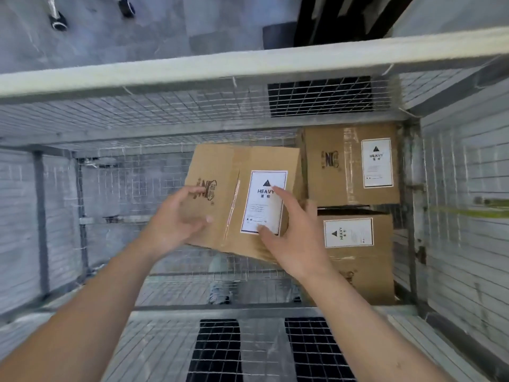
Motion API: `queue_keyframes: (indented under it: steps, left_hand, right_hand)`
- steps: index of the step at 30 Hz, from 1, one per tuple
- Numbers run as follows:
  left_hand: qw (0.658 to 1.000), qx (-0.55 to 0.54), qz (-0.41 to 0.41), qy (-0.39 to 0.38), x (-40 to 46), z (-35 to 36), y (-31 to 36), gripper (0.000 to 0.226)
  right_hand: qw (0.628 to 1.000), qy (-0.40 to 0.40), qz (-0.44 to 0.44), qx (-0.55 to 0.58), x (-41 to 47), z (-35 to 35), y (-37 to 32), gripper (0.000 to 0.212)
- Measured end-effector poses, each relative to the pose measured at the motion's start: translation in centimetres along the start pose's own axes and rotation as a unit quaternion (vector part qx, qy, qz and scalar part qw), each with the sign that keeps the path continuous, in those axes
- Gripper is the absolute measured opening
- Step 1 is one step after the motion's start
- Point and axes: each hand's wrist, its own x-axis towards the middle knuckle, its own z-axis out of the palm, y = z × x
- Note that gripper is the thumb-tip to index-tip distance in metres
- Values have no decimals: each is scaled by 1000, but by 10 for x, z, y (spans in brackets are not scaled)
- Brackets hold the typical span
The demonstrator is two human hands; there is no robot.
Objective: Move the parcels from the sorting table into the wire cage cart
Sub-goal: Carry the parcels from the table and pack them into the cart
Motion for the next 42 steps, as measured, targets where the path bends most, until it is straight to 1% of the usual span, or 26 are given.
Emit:
queue_keyframes:
  steps: [5, 11, 16, 23, 27, 29, 31, 33, 34, 37, 42]
  left_hand:
    - [999, 27, 5, 30, 6, 5, 1, 71]
    - [999, 32, 0, 11, 50, 37, 9, 85]
    - [1000, 25, -2, 8, 82, 64, -4, 89]
    - [998, 31, 28, 39, 112, 81, -18, 88]
    - [994, 87, 33, 50, 122, 90, -22, 89]
    - [981, 168, 65, 76, 123, 96, -27, 86]
    - [944, 293, 124, 92, 124, 100, -32, 78]
    - [905, 380, 174, 74, 127, 103, -36, 76]
    - [898, 395, 183, 58, 129, 104, -35, 79]
    - [895, 408, 176, 33, 128, 101, -26, 82]
    - [892, 408, 195, 11, 108, 82, -4, 76]
  right_hand:
    - [999, -36, -5, 15, 29, 9, -3, 85]
    - [998, -51, 34, 12, 87, 19, 35, 97]
    - [998, -38, 42, -35, 123, 37, 64, 105]
    - [997, -29, 5, -68, 145, 48, 83, 104]
    - [986, -2, -43, -159, 154, 57, 90, 103]
    - [973, 5, -71, -219, 153, 61, 94, 95]
    - [954, 7, -87, -288, 151, 64, 95, 85]
    - [939, 6, -86, -334, 150, 66, 93, 84]
    - [935, 3, -81, -345, 150, 67, 91, 84]
    - [931, -11, -69, -358, 149, 63, 79, 84]
    - [949, 3, -62, -309, 128, 52, 50, 72]
